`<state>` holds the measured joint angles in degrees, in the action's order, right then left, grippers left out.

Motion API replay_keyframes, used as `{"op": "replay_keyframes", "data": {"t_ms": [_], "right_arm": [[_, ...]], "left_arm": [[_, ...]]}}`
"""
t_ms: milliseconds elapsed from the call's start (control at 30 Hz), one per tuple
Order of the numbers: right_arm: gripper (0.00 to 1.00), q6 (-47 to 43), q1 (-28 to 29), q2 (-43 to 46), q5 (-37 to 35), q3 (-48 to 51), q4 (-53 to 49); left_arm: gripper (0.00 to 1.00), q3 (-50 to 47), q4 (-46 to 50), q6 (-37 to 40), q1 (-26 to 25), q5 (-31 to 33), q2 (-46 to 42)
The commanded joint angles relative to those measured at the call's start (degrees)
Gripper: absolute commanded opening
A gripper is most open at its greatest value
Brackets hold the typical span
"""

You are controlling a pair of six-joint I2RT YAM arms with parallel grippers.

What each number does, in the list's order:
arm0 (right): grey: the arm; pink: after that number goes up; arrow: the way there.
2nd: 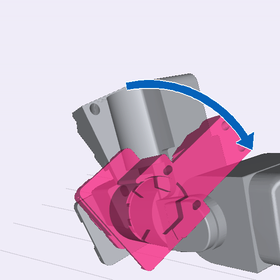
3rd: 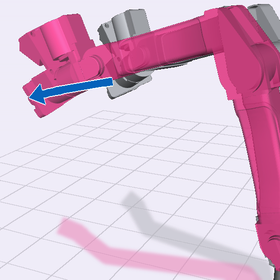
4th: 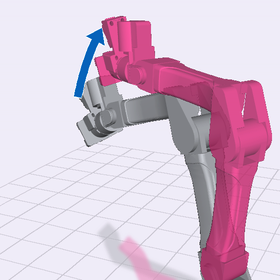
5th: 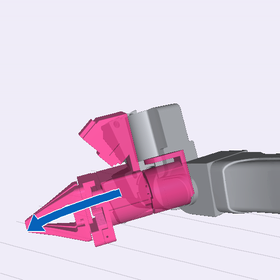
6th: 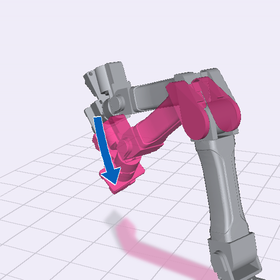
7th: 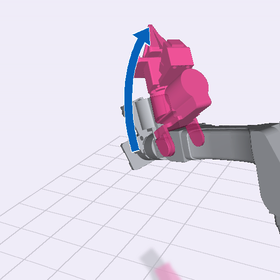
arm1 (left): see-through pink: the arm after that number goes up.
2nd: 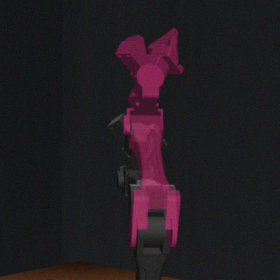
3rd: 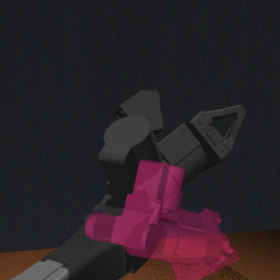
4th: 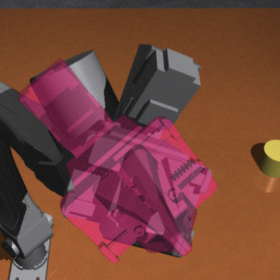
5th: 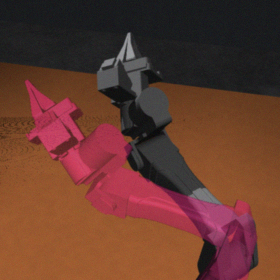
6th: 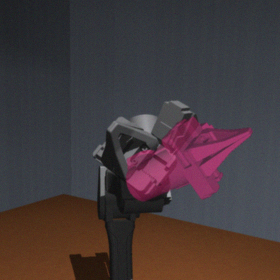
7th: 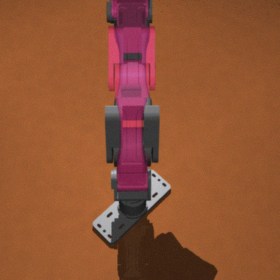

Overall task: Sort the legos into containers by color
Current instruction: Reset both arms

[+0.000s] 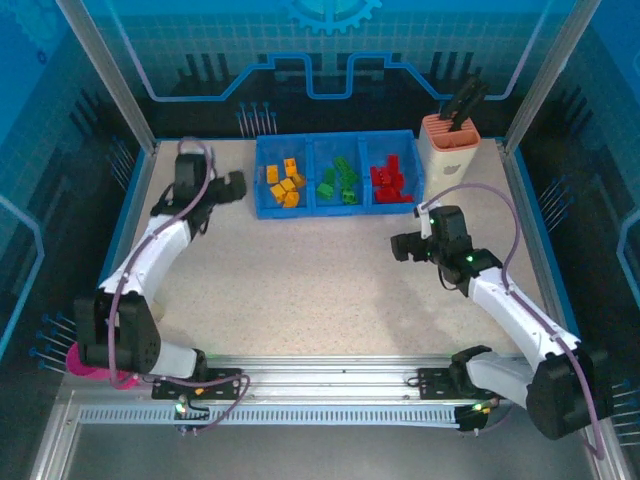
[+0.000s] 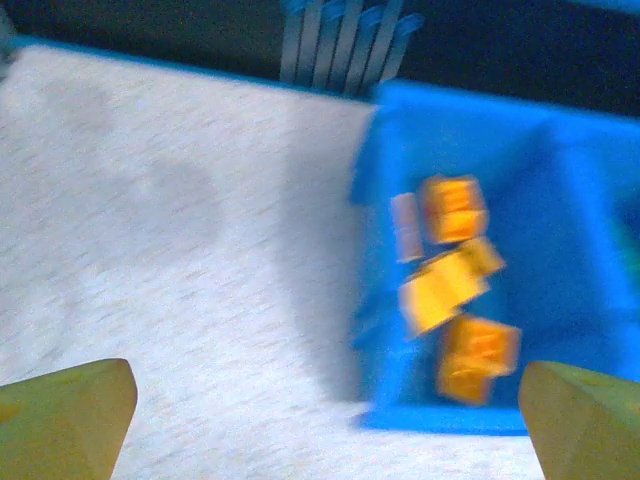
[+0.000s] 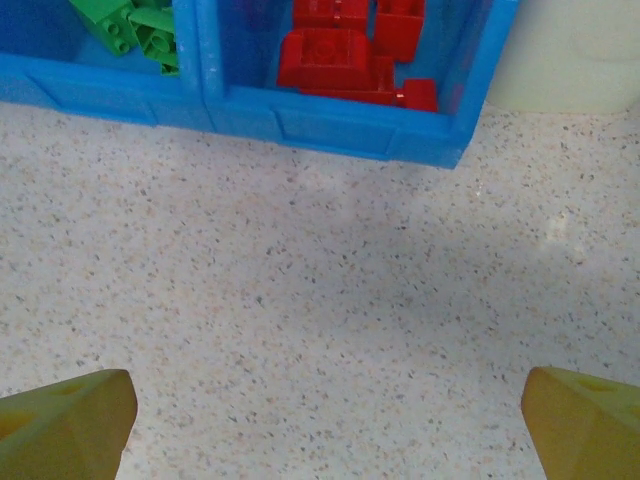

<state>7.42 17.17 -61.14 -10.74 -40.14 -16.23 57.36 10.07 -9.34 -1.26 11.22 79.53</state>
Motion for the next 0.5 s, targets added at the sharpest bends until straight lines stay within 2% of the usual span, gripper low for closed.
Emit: {"op": "replay_keyframes", "data": {"t_ms": [0,67,167,300,400,433,467], "right_arm": [[1.00,-2.58,-0.70,4.45,-1.12,4.41,5.57],[1.00,-3.16,-0.74,6.95,-1.63,7.74,8.23],[1.00,-4.06,-0.82,10.53,-3.65,13.18,15.63],[1.00,-5.53,-0.94,12.11,-8.26,20.56,29.45],[1.00,-6.95,-1.09,10.87,-10.05,22.60,35.93],[1.00,-7.62,-1.12,10.19,-10.40,23.21,38.03],[1.00,-8.44,-1.24,9.31,-11.10,23.65,39.96]], "left_arm": [[0.99,-11.78,-14.13,6.79,0.60,3.27,-4.73],[0.99,-20.19,-23.47,7.48,0.64,4.49,-6.70],[0.99,-31.54,-42.55,6.50,0.64,3.03,-5.95],[0.99,-38.97,-63.32,7.07,0.82,-0.90,2.51],[0.99,-40.71,-75.06,7.66,1.41,-3.12,10.90],[0.99,-40.40,-73.42,7.58,1.43,-3.83,10.30],[1.00,-39.24,-67.67,7.28,1.67,-5.03,8.49]]}}
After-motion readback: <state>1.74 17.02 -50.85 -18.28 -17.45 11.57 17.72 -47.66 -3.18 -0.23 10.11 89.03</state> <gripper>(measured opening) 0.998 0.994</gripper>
